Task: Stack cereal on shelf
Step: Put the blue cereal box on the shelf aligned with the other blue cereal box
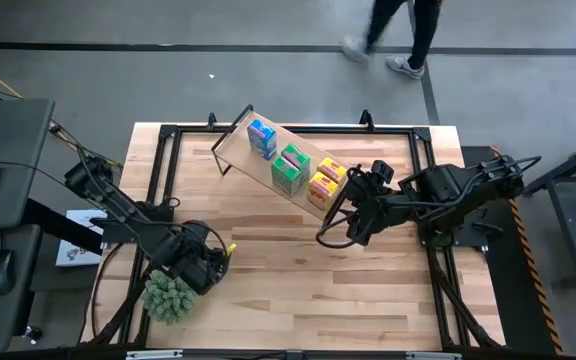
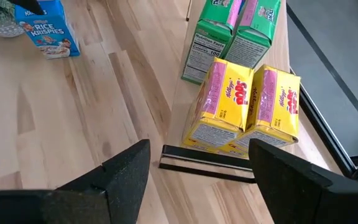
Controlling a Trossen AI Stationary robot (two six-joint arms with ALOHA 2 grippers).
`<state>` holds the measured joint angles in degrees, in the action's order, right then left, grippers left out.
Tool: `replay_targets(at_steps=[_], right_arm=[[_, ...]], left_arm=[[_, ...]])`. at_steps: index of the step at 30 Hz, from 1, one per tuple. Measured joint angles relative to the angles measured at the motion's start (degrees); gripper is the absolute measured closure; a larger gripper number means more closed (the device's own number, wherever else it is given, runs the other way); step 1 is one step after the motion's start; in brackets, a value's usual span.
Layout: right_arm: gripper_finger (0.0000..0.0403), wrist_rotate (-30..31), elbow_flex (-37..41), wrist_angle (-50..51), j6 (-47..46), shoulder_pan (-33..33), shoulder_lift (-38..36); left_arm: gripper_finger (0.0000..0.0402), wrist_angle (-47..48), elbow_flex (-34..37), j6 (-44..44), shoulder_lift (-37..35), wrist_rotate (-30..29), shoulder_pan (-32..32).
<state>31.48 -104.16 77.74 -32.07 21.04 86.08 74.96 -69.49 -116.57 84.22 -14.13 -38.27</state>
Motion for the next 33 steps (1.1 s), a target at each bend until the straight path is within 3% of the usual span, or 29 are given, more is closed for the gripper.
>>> replay_targets(at_steps=[11, 23, 33], right_arm=[[0.0137, 0.0, 0.0, 0.0, -0.4, 0.0, 0.0], [0.0137, 0.9, 0.0, 0.0, -0.5, 0.0, 0.0], [0.0137, 2.6, 0.0, -0.1, -0.9, 0.0, 0.0]], left_arm=[[0.0085, -1.2, 0.3, 7.7, 1.2, 4.4, 3.1], [0.0085, -13.1, 8.1, 7.3, 1.2, 7.7, 3.4], [0.0095, -13.8, 11.0, 7.3, 1.2, 9.5, 3.4]])
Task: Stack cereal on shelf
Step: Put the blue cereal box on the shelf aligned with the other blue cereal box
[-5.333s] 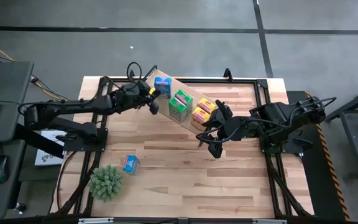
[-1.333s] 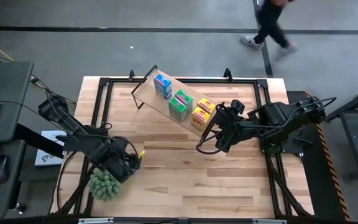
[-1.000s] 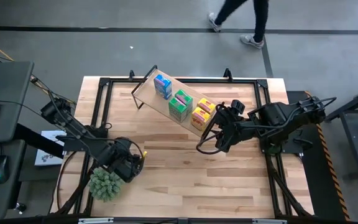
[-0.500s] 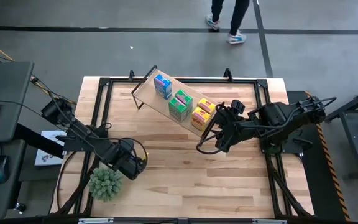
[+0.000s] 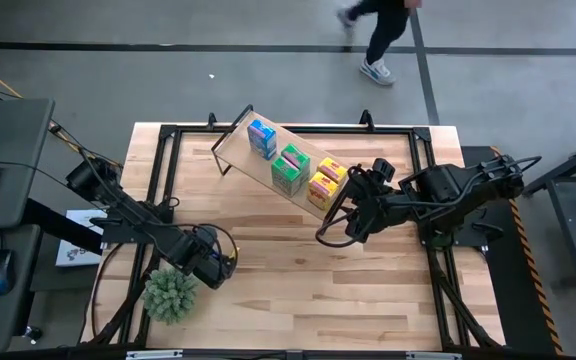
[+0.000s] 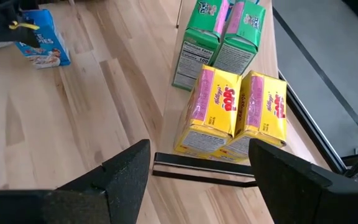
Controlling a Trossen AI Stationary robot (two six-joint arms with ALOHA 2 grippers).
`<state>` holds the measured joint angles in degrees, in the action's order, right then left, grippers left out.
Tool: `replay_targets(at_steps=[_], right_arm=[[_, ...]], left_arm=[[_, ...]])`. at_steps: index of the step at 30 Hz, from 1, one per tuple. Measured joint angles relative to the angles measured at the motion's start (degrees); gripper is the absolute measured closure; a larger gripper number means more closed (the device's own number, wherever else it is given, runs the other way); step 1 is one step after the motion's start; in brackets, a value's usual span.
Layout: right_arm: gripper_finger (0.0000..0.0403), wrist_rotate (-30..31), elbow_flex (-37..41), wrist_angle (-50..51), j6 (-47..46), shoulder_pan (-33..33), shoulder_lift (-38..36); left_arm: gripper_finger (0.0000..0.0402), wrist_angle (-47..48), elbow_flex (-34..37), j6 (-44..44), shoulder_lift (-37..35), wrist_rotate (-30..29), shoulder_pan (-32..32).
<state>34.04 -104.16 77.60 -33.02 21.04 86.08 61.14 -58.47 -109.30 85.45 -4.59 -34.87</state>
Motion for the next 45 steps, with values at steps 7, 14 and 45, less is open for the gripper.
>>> replay_targets(at_steps=[7, 14, 45], right_arm=[[0.0137, 0.0, 0.0, -0.1, -0.2, 0.0, 0.0], [0.0137, 0.1, 0.0, -0.3, -0.1, 0.0, 0.0], [0.0137, 3.1, 0.0, -0.7, -3.0, -0.1, 0.0]], left_arm=[[0.0146, -1.3, 0.5, 0.0, -0.5, 0.6, 0.0], [0.0213, -0.5, 0.4, 0.0, -2.9, -0.1, 0.0], [0.0289, 14.3, -39.0, 72.6, -20.0, -14.4, 32.2]])
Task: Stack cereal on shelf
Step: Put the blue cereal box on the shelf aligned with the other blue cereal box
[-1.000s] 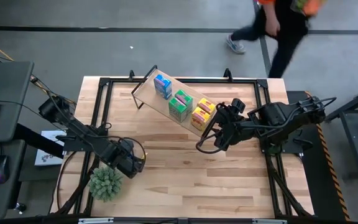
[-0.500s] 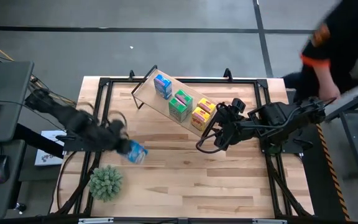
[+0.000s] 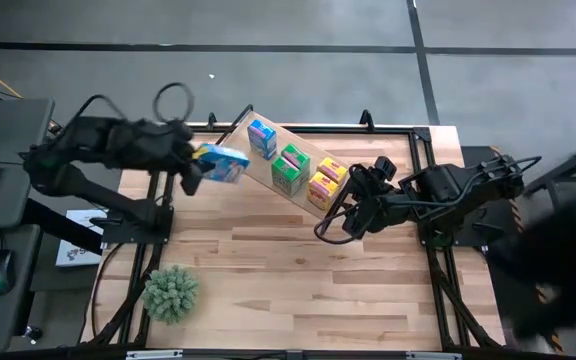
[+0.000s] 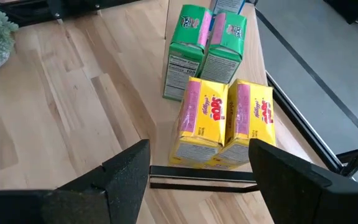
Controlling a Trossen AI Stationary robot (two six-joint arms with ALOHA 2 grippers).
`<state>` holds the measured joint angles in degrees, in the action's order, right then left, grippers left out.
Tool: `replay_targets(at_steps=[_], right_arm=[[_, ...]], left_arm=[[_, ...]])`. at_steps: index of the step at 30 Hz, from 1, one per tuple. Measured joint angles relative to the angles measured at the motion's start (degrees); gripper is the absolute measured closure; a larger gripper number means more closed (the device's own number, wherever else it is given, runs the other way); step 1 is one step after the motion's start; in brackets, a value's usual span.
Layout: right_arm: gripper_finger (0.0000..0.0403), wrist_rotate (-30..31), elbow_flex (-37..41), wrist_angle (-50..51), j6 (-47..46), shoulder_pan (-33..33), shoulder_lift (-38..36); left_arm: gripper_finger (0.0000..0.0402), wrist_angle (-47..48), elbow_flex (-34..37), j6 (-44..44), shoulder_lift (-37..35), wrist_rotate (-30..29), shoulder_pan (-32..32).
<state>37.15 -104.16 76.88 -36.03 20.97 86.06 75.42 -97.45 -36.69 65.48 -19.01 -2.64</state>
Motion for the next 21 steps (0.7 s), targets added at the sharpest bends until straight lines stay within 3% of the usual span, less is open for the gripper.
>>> replay_targets(at_steps=[6, 11, 15, 21], right_arm=[[0.0137, 0.0, 0.0, 0.0, -1.6, 0.0, 0.0], [0.0137, 0.0, 0.0, 0.0, -4.0, 0.0, 0.0], [0.0137, -0.1, 0.0, 0.0, -5.4, 0.0, 0.1], [0.0137, 0.0, 0.0, 0.0, -6.8, 0.0, 0.3]], left_arm=[[0.0289, 0.2, -6.8, 34.2, 9.4, 5.4, 4.5], [0.0283, 0.4, -7.3, 57.1, 15.3, 1.8, 5.4], [0.0278, 2.3, -7.3, 65.3, 19.4, 0.9, 6.8], [0.0277, 10.1, -7.3, 69.2, 24.0, 0.4, 9.9]])
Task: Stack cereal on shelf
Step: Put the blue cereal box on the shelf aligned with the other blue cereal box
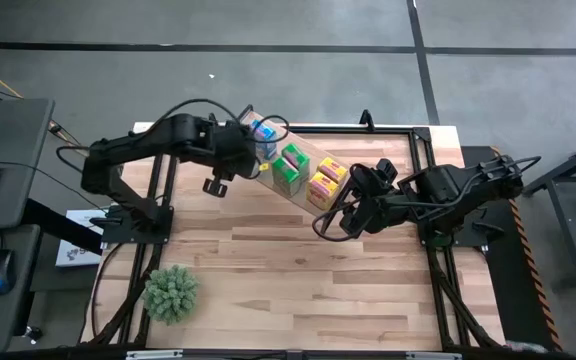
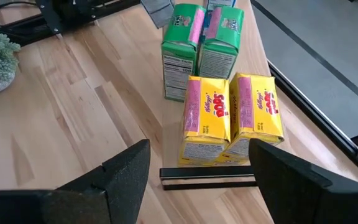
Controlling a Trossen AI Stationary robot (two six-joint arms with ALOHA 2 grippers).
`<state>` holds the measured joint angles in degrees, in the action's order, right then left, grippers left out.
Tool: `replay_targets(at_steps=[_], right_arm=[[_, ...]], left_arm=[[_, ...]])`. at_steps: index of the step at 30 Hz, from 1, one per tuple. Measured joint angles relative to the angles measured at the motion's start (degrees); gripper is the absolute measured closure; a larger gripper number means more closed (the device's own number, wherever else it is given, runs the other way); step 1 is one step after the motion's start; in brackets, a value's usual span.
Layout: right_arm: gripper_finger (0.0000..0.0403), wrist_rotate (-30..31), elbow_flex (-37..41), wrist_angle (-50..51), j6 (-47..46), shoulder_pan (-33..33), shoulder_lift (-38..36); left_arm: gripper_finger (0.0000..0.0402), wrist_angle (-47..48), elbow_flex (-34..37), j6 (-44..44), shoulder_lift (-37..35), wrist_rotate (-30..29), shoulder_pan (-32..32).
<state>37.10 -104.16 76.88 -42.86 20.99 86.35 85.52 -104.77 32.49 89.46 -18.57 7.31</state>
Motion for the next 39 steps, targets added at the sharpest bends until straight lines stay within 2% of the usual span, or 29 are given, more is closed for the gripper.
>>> replay_targets(at_steps=[8, 16, 29, 39], right_arm=[[0.0137, 0.2, 0.0, 0.0, -0.7, 0.0, 0.0], [0.0137, 0.2, 0.0, 0.0, -0.3, 0.0, 0.0], [0.0137, 0.2, 0.0, 0.0, -0.2, 0.0, 0.0], [0.0137, 0.7, 0.0, 0.0, -0.2, 0.0, 0.0]], left_arm=[[0.0277, -0.4, 0.0, 4.0, 3.7, 1.7, 4.2], [0.0276, -0.3, 0.0, 4.1, 5.5, 2.2, 5.2], [0.0190, -3.1, 0.0, 8.3, 5.5, 2.1, 5.8], [0.0179, -3.2, 0.0, 9.4, 5.4, -1.1, 5.8]])
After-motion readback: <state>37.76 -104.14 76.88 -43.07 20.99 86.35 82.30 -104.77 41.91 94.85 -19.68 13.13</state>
